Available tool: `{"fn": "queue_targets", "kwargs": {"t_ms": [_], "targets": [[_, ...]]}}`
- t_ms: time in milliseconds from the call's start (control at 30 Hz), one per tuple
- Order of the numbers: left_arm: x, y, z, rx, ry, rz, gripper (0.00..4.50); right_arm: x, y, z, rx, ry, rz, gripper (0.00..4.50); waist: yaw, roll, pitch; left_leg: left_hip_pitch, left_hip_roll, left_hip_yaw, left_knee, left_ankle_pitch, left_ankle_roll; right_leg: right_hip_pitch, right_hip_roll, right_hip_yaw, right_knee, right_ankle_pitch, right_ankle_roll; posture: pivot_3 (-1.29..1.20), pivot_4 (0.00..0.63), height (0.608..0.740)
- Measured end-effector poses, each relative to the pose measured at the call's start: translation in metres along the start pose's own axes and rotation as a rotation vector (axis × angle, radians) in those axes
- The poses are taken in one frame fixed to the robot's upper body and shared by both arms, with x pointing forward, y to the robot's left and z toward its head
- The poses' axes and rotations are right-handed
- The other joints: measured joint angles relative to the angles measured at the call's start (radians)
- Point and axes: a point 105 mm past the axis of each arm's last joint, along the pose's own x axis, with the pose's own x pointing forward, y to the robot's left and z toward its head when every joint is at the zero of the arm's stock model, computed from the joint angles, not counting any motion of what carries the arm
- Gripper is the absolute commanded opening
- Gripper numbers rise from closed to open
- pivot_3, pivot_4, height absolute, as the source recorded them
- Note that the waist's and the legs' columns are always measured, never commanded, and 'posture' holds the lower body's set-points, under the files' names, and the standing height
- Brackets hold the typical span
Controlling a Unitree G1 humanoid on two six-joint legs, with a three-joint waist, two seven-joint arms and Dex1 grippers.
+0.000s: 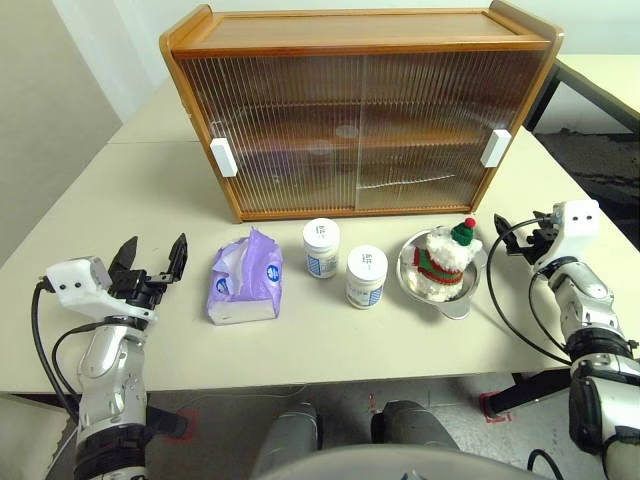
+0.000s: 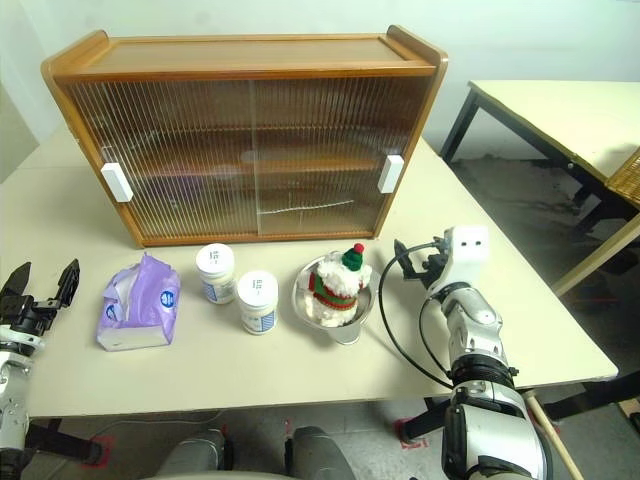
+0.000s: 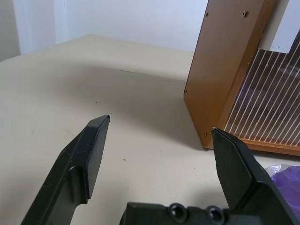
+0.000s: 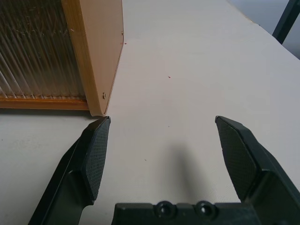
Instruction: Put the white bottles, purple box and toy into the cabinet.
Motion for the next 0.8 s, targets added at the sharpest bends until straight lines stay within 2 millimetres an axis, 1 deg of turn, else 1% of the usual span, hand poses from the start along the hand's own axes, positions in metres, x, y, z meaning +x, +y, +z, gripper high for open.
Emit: {"fn": "queue_targets", "kwargs": {"t_ms": [100, 200, 267, 333, 400, 467, 533, 567, 600, 633, 700, 733, 800], "targets": [[0.002, 0.000, 0.001, 0.000, -0.006, 0.005, 4.47, 0.002, 0.000, 0.002, 0.002, -0.004, 0.001, 4.50, 0.000, 0.000, 0.000, 0.000, 0.000, 0.000, 0.000, 0.000, 0.000, 0.000, 0.000, 0.000, 0.000, 0.000, 0.000, -0.08, 0.010, 0.740], [0.010, -0.002, 0.015, 0.005, -0.046, 0.006, 4.47, 0.012, 0.003, 0.020, -0.001, -0.049, 0.016, 4.50, 0.000, 0.000, 0.000, 0.000, 0.000, 0.001, 0.000, 0.000, 0.000, -0.001, 0.000, 0.000, 0.000, 0.002, -0.002, -0.08, 0.011, 0.740], [0.013, -0.004, 0.023, 0.014, -0.068, -0.001, 4.47, 0.014, 0.000, 0.030, -0.007, -0.075, 0.017, 4.50, -0.001, 0.000, 0.000, 0.000, 0.000, 0.001, 0.000, 0.000, 0.000, 0.000, 0.000, 0.001, 0.000, 0.002, -0.002, -0.09, 0.013, 0.740], [0.014, -0.004, 0.025, 0.016, -0.069, 0.000, 4.47, 0.012, -0.007, 0.036, -0.015, -0.088, 0.011, 4.50, 0.000, 0.000, 0.000, 0.000, 0.000, 0.001, 0.000, 0.000, 0.001, 0.000, 0.000, 0.001, 0.000, 0.003, -0.003, -0.09, 0.012, 0.740], [0.015, -0.003, 0.026, 0.018, -0.061, 0.001, 4.47, 0.012, -0.011, 0.046, 0.006, -0.122, 0.023, 4.50, 0.000, 0.000, 0.000, 0.000, 0.000, 0.002, 0.000, 0.000, 0.001, -0.001, 0.000, 0.001, 0.000, 0.004, -0.004, -0.09, 0.009, 0.740], [0.020, -0.003, 0.031, 0.022, -0.069, -0.005, 4.47, 0.013, -0.011, 0.067, 0.041, -0.183, 0.063, 4.50, -0.001, 0.000, 0.000, -0.001, 0.000, 0.004, 0.000, 0.000, 0.001, -0.002, 0.001, 0.001, 0.000, 0.004, -0.004, -0.09, 0.014, 0.740], [0.024, -0.003, 0.040, 0.032, -0.089, -0.011, 4.47, 0.015, -0.008, 0.098, 0.058, -0.266, 0.123, 4.50, -0.002, 0.000, 0.000, -0.001, 0.001, 0.006, 0.000, 0.000, 0.001, -0.002, 0.002, 0.002, 0.000, 0.004, -0.004, -0.09, 0.018, 0.740], [0.026, -0.003, 0.042, 0.034, -0.096, -0.015, 4.47, 0.014, -0.007, 0.110, 0.067, -0.300, 0.152, 4.50, -0.002, 0.000, 0.000, -0.001, 0.002, 0.007, 0.000, 0.000, 0.001, -0.001, 0.003, 0.003, 0.000, 0.004, -0.004, -0.09, 0.018, 0.740], [0.027, -0.003, 0.044, 0.037, -0.098, -0.018, 4.47, 0.012, -0.002, 0.123, 0.086, -0.333, 0.213, 4.50, -0.003, -0.001, 0.001, -0.001, 0.003, 0.008, 0.000, -0.001, 0.001, 0.000, 0.006, 0.005, 0.000, 0.003, -0.003, -0.08, 0.016, 0.740], [0.028, -0.002, 0.047, 0.043, -0.100, -0.021, 4.47, 0.009, 0.004, 0.136, 0.114, -0.363, 0.281, 4.50, -0.004, -0.001, 0.001, -0.001, 0.001, 0.011, 0.000, -0.001, 0.000, -0.001, 0.012, 0.010, -0.001, 0.002, -0.003, -0.08, 0.016, 0.740], [0.029, 0.001, 0.052, 0.049, -0.109, -0.024, 4.47, 0.003, 0.018, 0.160, 0.151, -0.411, 0.413, 4.50, -0.004, -0.002, 0.001, -0.001, 0.003, 0.012, 0.001, -0.002, -0.001, 0.000, 0.016, 0.014, -0.001, 0.000, 0.000, -0.07, 0.019, 0.740], [0.029, 0.002, 0.053, 0.046, -0.114, -0.023, 4.47, -0.002, 0.026, 0.171, 0.164, -0.426, 0.487, 4.50, -0.004, -0.002, 0.001, 0.000, 0.003, 0.013, 0.001, -0.003, -0.002, 0.002, 0.018, 0.015, 0.000, -0.001, 0.002, -0.07, 0.020, 0.740], [0.029, 0.005, 0.054, 0.042, -0.114, -0.020, 4.47, -0.012, 0.042, 0.184, 0.188, -0.435, 0.617, 4.50, -0.003, -0.002, 0.001, 0.001, 0.003, 0.015, 0.002, -0.004, -0.002, 0.003, 0.022, 0.018, -0.001, -0.003, 0.002, -0.07, 0.022, 0.740]]}}
